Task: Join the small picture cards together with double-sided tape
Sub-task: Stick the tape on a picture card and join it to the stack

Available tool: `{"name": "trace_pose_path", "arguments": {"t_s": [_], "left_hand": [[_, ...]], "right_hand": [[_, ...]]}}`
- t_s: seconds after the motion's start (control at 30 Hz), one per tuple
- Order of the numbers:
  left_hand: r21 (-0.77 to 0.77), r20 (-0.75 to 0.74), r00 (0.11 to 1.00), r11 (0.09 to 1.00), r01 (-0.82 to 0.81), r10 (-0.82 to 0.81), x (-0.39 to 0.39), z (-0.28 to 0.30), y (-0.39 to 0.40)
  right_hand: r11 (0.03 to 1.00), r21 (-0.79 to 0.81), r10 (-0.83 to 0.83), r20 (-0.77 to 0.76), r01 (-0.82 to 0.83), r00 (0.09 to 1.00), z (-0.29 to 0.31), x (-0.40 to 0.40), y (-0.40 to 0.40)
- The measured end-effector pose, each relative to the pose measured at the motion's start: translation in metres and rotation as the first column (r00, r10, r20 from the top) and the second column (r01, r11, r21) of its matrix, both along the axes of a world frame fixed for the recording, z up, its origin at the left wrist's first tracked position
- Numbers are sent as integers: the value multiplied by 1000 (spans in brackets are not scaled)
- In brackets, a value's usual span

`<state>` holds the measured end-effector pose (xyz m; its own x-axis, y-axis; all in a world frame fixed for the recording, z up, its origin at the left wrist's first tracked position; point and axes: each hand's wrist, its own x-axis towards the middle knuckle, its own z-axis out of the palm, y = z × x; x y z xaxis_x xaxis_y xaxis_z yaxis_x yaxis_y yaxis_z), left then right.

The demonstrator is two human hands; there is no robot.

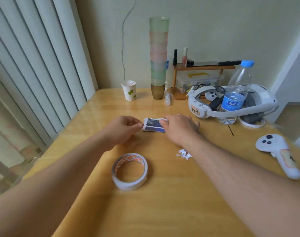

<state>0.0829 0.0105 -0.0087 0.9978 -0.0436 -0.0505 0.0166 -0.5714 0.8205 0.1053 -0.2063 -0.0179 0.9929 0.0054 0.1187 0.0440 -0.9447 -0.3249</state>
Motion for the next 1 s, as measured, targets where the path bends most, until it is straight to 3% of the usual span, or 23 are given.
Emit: {"name": "trace_pose_path", "arguments": {"t_s": [0.1,0.23,0.3,0.4,0.53,0.77,1.0], "left_hand": [[-124,30,984,976,180,-177,-51,7,23],[60,0,917,915,398,-399,-106,6,45],[151,-16,896,884,442,-445,-121,-1,47],[242,94,898,885,398,-429,-130,-17,44],[274,241,914,926,259,-327,-134,-32,37],[175,349,918,976,133,-187,-134,-34,34],[142,359,930,989,32,-81,-114,-23,40]], "right_hand": [[987,116,101,107,-113,989,5,-40,5],[908,297,276,107,-296,955,3,-90,18],[863,371,361,25,-344,932,1,-108,21],[840,422,407,-77,-340,910,-3,-128,20],[849,227,510,-111,-478,853,-13,-144,18],[891,220,393,66,-398,917,-25,-138,21],[876,362,275,170,-320,946,-23,-135,24]]}}
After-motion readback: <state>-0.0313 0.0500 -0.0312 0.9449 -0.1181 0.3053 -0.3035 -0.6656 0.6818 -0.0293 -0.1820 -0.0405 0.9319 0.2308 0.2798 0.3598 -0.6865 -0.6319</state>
